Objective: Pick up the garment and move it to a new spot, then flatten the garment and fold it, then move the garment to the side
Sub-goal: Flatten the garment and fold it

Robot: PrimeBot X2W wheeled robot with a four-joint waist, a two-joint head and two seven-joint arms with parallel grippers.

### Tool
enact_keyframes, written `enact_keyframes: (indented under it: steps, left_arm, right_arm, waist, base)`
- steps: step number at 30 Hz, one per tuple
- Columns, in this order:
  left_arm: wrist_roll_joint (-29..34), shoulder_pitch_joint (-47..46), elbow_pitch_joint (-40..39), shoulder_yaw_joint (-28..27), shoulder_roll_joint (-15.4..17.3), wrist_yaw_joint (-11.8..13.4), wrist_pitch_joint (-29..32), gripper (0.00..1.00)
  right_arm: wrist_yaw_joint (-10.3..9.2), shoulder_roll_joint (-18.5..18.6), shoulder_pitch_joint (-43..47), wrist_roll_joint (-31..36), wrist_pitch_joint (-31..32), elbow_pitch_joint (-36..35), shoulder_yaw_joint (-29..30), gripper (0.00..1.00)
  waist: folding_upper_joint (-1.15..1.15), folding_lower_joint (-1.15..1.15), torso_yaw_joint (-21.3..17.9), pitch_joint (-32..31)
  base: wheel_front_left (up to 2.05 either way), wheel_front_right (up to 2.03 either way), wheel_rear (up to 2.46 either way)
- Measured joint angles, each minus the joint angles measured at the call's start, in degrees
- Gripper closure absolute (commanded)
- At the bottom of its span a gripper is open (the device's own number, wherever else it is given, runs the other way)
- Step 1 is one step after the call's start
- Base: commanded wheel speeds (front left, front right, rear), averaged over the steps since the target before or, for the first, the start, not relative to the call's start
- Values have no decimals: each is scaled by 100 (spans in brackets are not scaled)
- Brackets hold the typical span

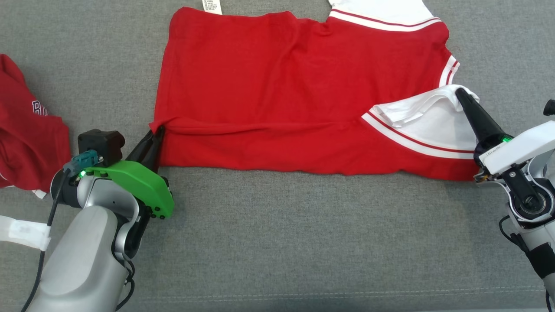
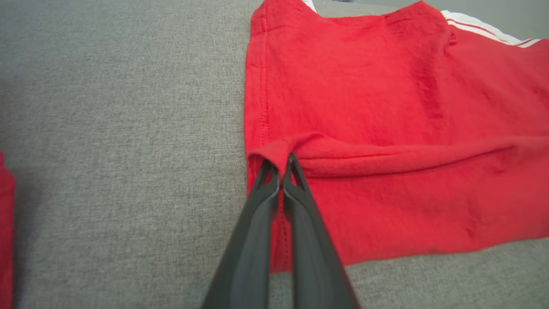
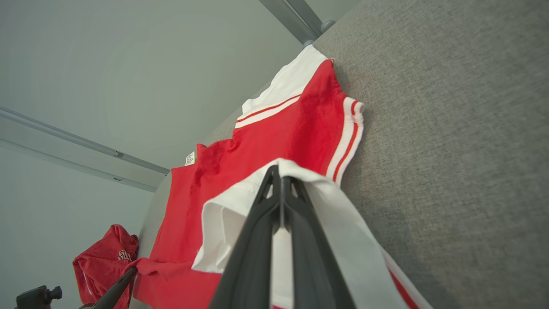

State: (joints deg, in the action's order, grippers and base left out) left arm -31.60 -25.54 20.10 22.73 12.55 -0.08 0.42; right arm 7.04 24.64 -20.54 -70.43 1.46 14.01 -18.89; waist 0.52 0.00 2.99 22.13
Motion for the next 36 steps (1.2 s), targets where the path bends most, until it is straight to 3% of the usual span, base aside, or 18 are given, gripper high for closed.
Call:
enact_keyframes:
  steps: [15, 16, 17, 18, 20, 21, 36]
  left_arm:
    - [1, -317, 421, 18, -69, -149, -158, 100]
    - [1, -338, 474, 21, -76, -149, -176, 100]
    - [2, -361, 516, 23, -80, -149, -202, 100]
    - [2, -380, 543, 25, -82, -151, -209, 83]
    - [2, -408, 597, 26, -93, -157, -265, 28]
    - [2, -408, 597, 26, -93, -157, -265, 2]
    - [3, -403, 1035, 42, -114, -268, -604, 0]
  right_arm:
    - [0, -102, -325, 92, -193, 371, -152, 100]
    - [0, -103, -354, 94, -193, 408, -177, 92]
    - [0, -104, -372, 102, -194, 432, -190, 72]
    - [0, -104, -382, 114, -198, 452, -198, 56]
    - [0, -108, -385, 129, -244, 506, -224, 0]
    - [0, -108, -385, 129, -244, 506, -224, 0]
    - [0, -159, -377, 147, -628, 642, -437, 0]
  waist:
    - [0, 0, -8, 106]
    - [0, 0, -9, 110]
    - [0, 0, -10, 112]
    - [0, 0, -11, 112]
    - [0, 0, -13, 105]
    - [0, 0, -13, 105]
    - [0, 0, -62, -252]
  base:
    - [0, 0, 0]
    - [0, 0, 0]
    - [0, 0, 0]
    - [0, 0, 0]
    - [0, 0, 0]
    - [0, 0, 0]
    - [0, 0, 0]
